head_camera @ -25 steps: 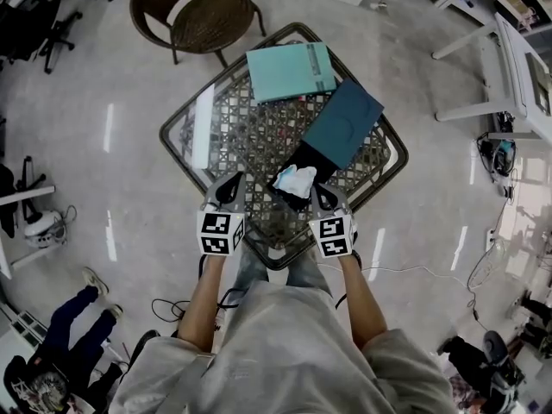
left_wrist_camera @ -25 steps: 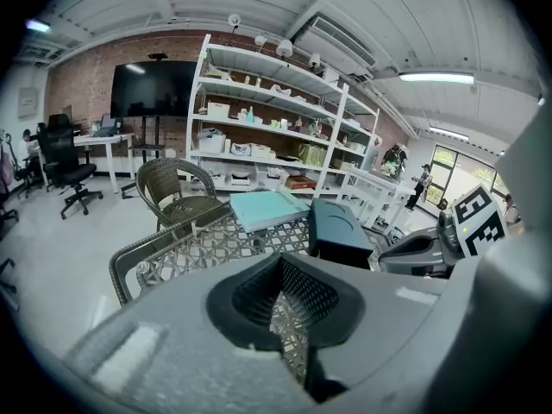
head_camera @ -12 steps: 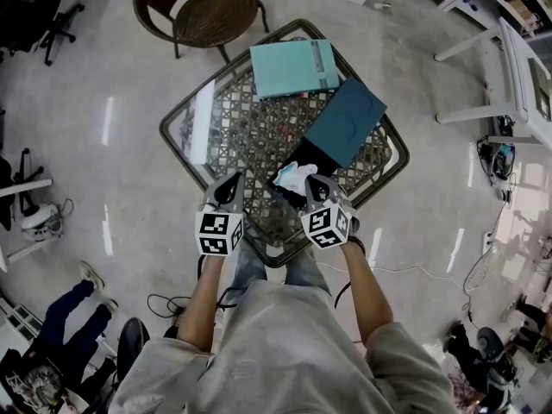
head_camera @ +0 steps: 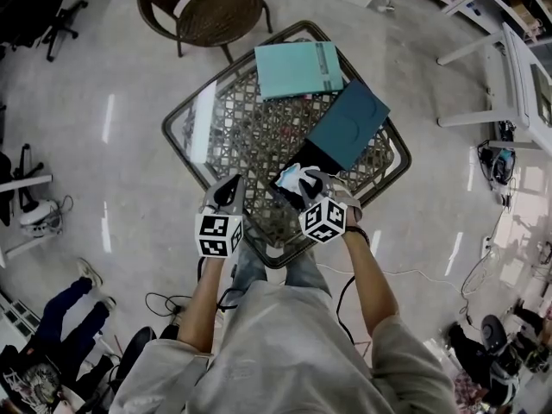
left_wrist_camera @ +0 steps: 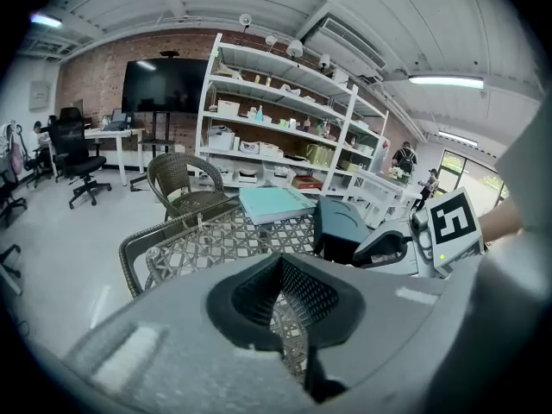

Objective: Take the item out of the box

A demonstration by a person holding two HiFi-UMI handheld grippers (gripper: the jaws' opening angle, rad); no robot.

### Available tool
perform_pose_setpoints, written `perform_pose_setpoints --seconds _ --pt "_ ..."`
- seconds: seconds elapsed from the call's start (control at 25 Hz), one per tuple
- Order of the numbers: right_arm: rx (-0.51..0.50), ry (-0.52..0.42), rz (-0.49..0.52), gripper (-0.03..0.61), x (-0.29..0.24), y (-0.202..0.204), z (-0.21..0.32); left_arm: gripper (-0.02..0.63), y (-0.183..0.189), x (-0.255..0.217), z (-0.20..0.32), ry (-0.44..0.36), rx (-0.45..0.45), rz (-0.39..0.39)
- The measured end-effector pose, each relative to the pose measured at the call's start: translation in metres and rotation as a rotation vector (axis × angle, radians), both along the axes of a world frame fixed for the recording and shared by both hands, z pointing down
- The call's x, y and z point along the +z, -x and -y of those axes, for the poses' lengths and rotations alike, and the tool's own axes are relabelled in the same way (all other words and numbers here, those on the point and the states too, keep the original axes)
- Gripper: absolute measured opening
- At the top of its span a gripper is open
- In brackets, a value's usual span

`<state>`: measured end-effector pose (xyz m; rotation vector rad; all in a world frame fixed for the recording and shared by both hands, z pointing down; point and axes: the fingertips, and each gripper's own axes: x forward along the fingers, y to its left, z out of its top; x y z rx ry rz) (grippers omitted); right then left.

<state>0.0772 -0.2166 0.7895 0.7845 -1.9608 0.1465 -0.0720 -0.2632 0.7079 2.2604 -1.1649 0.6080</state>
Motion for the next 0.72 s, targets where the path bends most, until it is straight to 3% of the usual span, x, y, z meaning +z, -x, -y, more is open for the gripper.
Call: perform_pose_setpoints --seconds 0.2,0.32,0.72 --pt "0.011 0.053 0.041 0.179 0.008 0.006 0.01 0.003 0.006 0.001 0.0 0.008 -0.007 0.007" --pt "0.008 0.088 0.055 0.202 0.017 0.009 0.015 0.003 0.008 0.005 -0.001 0.009 -0.009 0.009" --pt "0.068 0.222 0.133 0.21 0.038 0.017 0.027 0.003 0.015 0.008 -0.004 0.018 -0.015 0.024"
